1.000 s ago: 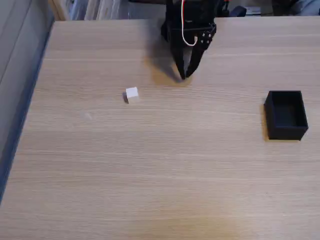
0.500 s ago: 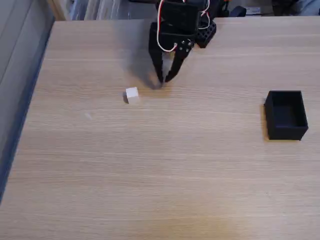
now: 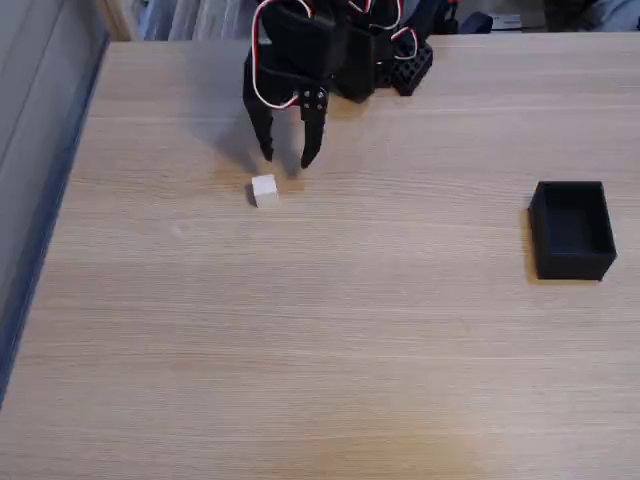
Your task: Pick a white block and place it in the black box.
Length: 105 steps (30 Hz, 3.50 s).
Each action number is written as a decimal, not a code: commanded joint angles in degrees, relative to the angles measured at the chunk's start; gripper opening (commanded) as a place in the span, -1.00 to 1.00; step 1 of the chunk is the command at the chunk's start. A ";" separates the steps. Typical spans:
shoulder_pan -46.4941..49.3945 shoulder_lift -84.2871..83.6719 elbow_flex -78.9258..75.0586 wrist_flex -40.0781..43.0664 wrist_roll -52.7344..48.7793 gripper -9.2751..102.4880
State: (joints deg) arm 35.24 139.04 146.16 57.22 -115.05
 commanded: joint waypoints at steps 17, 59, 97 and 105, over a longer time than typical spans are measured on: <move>4.48 -7.29 1.14 -11.34 -5.45 -0.36; -2.72 -9.05 -5.71 -6.24 -5.62 -0.83; -69.17 -17.93 -27.95 -7.73 22.94 -0.83; -72.69 -28.65 -37.71 1.41 33.22 -0.83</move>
State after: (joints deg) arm -36.83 112.24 112.41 57.30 -83.94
